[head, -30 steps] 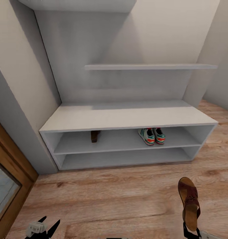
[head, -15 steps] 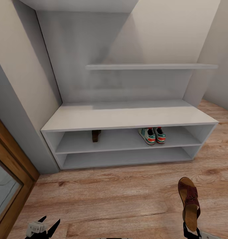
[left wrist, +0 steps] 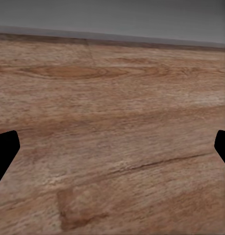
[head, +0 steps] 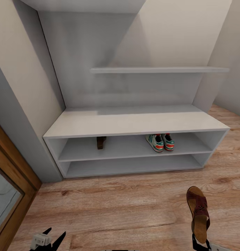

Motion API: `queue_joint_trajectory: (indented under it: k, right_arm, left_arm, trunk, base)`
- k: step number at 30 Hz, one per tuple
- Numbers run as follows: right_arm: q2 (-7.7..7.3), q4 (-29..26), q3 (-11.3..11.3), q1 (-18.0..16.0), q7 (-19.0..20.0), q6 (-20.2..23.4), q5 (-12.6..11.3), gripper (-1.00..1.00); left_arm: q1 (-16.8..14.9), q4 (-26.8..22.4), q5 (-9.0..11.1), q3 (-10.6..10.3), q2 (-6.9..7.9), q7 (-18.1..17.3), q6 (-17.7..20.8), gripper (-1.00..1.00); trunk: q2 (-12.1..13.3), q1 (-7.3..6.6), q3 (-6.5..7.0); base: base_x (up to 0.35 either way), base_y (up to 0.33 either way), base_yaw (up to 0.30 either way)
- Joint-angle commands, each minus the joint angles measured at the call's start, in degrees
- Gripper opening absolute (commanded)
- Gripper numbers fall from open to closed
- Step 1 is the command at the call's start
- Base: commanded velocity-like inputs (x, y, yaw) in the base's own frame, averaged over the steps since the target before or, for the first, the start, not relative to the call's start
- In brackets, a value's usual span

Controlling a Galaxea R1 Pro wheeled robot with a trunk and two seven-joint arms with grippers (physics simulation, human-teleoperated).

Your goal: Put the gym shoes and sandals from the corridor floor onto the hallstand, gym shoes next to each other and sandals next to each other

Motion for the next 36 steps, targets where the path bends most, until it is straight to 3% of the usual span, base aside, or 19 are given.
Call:
queue_joint_trajectory:
  k: [1,6,9,14,20,23,26,29,33,36]
  right_arm:
    - [0.01,0.0,-0.1,0.0,0.3,-0.1,-0.4,-1.00]
    - [0.84,0.3,1.4,0.0,0.5,0.0,0.8,-1.00]
    - [2.70,0.0,5.4,0.0,0.2,0.4,3.5,-1.00]
    - [4.44,-1.0,8.5,-0.5,0.0,4.2,5.8,-1.00]
    - [7.08,-4.5,9.5,-5.0,-0.1,18.8,6.5,-1.00]
    - [9.23,-6.4,9.7,-8.9,-0.3,28.3,6.7,-1.00]
    - [11.21,-7.1,9.8,-12.2,-1.4,34.0,6.9,-1.00]
    - [13.41,-7.3,10.7,-15.8,-4.8,38.3,7.8,-1.00]
    - [16.81,-7.2,14.6,-20.4,-11.8,43.4,9.2,-1.00]
    - [17.31,-7.2,17.6,-23.2,-16.2,46.0,9.6,-1.00]
  left_arm:
    - [0.0,0.1,0.3,0.1,0.00,-0.5,-0.1,1.00]
    - [0.0,0.1,0.3,0.1,-0.12,-3.6,-0.1,1.00]
    - [0.0,0.1,0.2,0.3,-0.11,-6.9,-0.2,1.00]
    - [0.0,0.1,0.1,0.6,0.09,-9.3,-0.2,1.00]
    - [0.0,0.3,0.1,0.8,0.29,-10.1,-0.2,1.00]
    - [0.0,0.3,0.1,0.8,0.39,-10.2,-0.2,1.00]
    - [0.0,0.3,0.1,0.8,0.41,-10.3,-0.2,1.00]
    - [0.0,0.3,0.1,0.8,0.42,-10.3,-0.2,1.00]
    - [0.0,0.3,0.1,0.7,0.43,-10.3,-0.2,1.00]
    - [0.0,0.3,0.1,0.6,0.43,-10.3,-0.2,1.00]
  trunk:
    - [0.0,-0.01,-0.04]
    - [0.0,-0.01,-0.04]
    - [0.0,-0.01,-0.04]
    - [0.0,-0.01,-0.04]
    - [0.0,-0.01,-0.04]
    - [0.0,-0.01,-0.04]
    - [0.0,-0.01,-0.04]
    - [0.0,-0.01,-0.04]
    - [0.0,-0.01,-0.04]
    - [0.0,-0.01,-0.04]
  base:
    - [0.000,0.000,0.000]
    - [0.000,0.000,0.000]
    - [0.000,0.000,0.000]
    - [0.000,0.000,0.000]
    - [0.000,0.000,0.000]
    - [0.000,0.000,0.000]
    - [0.000,0.000,0.000]
    - [0.000,0.000,0.000]
    - [0.000,0.000,0.000]
    - [0.000,0.000,0.000]
